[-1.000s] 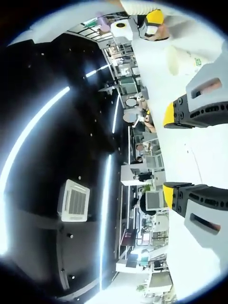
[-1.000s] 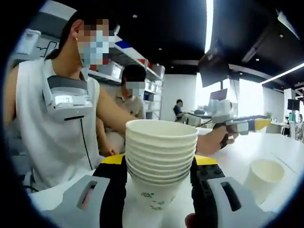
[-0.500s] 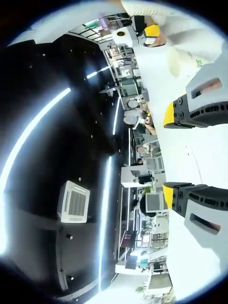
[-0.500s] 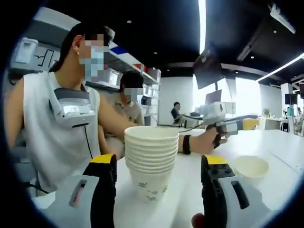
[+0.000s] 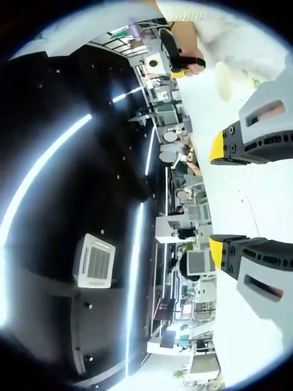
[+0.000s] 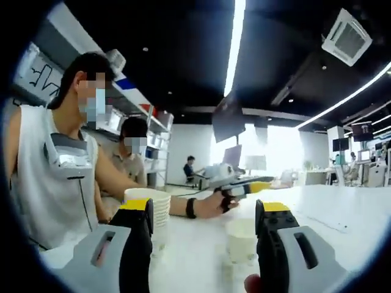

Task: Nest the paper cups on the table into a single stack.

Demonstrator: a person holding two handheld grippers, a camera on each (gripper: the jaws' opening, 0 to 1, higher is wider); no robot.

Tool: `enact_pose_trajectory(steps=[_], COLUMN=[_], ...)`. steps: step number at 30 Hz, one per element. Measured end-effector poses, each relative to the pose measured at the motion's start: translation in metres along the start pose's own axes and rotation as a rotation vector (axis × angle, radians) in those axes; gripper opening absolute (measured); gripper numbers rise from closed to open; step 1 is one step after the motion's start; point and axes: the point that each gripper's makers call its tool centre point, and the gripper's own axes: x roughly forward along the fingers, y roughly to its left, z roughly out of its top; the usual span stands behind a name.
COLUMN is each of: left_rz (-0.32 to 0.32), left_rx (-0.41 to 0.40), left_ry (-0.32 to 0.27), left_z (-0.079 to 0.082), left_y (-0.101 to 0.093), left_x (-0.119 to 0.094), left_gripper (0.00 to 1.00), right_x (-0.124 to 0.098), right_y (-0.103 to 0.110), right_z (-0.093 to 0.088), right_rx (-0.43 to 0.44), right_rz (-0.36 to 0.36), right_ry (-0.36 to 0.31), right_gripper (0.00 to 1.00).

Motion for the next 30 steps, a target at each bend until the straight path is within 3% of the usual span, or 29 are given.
enact_pose_trajectory(steps=[4, 7, 9, 15, 19, 23, 25, 30], left_rz=[0.01, 0.019, 0.02, 0.026, 0.004, 0.006, 0.005, -0.016], left_rx=[-0.009, -0.013, -0.014, -0.02, -0.006, -0.027, -0.036, -0.055], left_ry=[-0.007, -0.003, -0.005, 0.022, 0.015, 0.012, 0.002, -0.014], left_z=[0.001, 0.0, -0.001, -0.009, -0.006, -0.006, -0.004, 0.0], left_y=[0.005, 0.01, 0.011, 0.016, 0.008, 0.015, 0.015, 0.008], left_x=[-0.002, -0.001, 0.002, 0.006, 0.005, 0.006, 0.005, 0.008], left_gripper=[0.48, 0.48, 0.48, 0.48, 0.48, 0.48, 0.49, 0.48], right_x=[0.0, 0.005, 0.008, 0.029, 0.041, 0.046, 0.048, 0.05], right_y=[-0.033, -0.043, -0.045, -0.036, -0.038, -0.038, -0.039, -0.046], right_z=[-0.021, -0.035, -0.045, -0.064, -0.079, -0.077, -0.083, -0.085], right_rx=[-0.027, -0.016, -0.024, -0.037, -0.04, -0.009, 0.026, 0.031], right_rz=[-0.147, -0.215, -0.206, -0.151, -0.175, -0.178, -0.134, -0.12], right_ry=[0.081, 0.142, 0.193, 0.241, 0.296, 0.307, 0.364, 0.326], right_gripper=[0.71, 0.71, 0.71, 0.71, 0.69, 0.65, 0.65, 0.65])
